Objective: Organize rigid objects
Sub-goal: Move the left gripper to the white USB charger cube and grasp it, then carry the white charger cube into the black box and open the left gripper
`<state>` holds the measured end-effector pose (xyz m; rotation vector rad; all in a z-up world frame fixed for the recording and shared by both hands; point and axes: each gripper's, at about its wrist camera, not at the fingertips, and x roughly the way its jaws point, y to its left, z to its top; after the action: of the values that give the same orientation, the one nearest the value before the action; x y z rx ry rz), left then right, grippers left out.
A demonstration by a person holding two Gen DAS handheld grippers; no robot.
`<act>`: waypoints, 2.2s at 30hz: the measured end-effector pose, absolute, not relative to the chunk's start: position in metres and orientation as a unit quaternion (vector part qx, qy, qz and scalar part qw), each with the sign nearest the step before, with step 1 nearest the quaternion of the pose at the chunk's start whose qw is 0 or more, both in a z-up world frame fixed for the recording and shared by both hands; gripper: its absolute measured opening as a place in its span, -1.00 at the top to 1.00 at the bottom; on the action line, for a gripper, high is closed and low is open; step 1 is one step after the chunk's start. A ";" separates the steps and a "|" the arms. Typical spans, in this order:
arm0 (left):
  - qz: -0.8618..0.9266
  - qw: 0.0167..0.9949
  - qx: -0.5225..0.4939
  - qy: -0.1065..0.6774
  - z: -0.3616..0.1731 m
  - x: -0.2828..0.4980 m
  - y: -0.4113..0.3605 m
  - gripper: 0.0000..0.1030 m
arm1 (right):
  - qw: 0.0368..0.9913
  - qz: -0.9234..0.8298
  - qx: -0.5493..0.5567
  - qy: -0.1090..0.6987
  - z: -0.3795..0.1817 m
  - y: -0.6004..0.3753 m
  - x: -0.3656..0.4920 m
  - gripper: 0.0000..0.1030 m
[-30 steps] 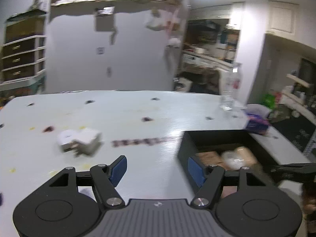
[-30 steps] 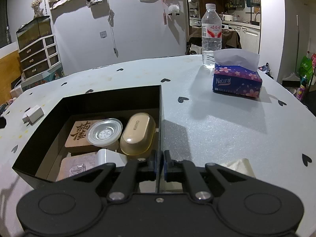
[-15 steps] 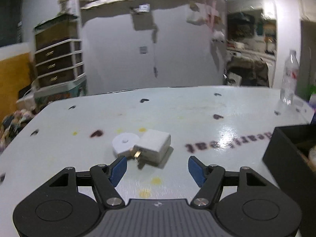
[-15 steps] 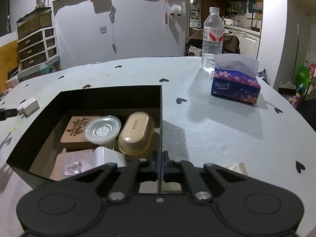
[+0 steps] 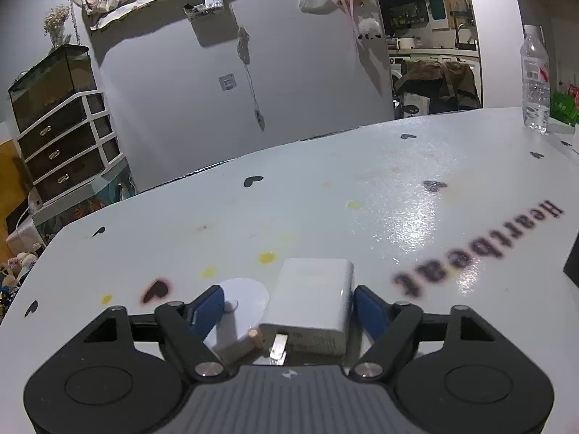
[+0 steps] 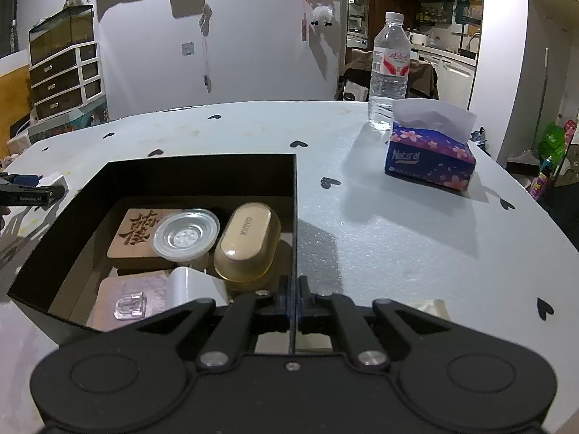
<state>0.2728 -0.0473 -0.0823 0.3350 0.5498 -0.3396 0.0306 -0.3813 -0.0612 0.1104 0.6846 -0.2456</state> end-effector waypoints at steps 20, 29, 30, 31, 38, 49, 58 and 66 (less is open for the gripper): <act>-0.212 0.926 0.133 0.281 -0.061 0.228 -0.052 0.05 | 0.933 -0.121 0.056 0.334 -0.062 -0.382 0.030 0.94; -0.237 0.917 0.152 0.281 -0.063 0.203 -0.061 0.05 | 0.933 -0.121 0.058 0.334 -0.062 -0.382 0.030 0.94; -0.235 0.918 0.152 0.282 -0.063 0.204 -0.060 0.05 | 0.933 -0.120 0.057 0.334 -0.062 -0.382 0.030 0.94; -0.231 0.919 0.152 0.281 -0.063 0.206 -0.059 0.05 | 0.933 -0.120 0.057 0.334 -0.062 -0.382 0.030 0.94; -0.206 0.925 0.139 0.287 -0.058 0.215 -0.049 0.05 | 0.933 -0.119 0.059 0.333 -0.062 -0.382 0.030 0.94; -0.307 0.911 0.095 0.260 -0.011 0.171 -0.083 0.07 | 0.934 -0.117 0.062 0.332 -0.063 -0.382 0.030 0.93; -0.395 0.890 0.060 0.219 0.018 0.133 -0.107 0.08 | 0.934 -0.115 0.065 0.331 -0.063 -0.383 0.029 0.93; -0.465 0.832 0.115 0.279 0.017 0.100 -0.142 0.08 | 0.935 -0.113 0.068 0.330 -0.063 -0.384 0.029 0.92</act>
<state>0.1005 -0.1416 0.0172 0.2441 0.5916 -0.9851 0.0288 -0.3838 -0.0625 0.1384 0.6737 -0.2305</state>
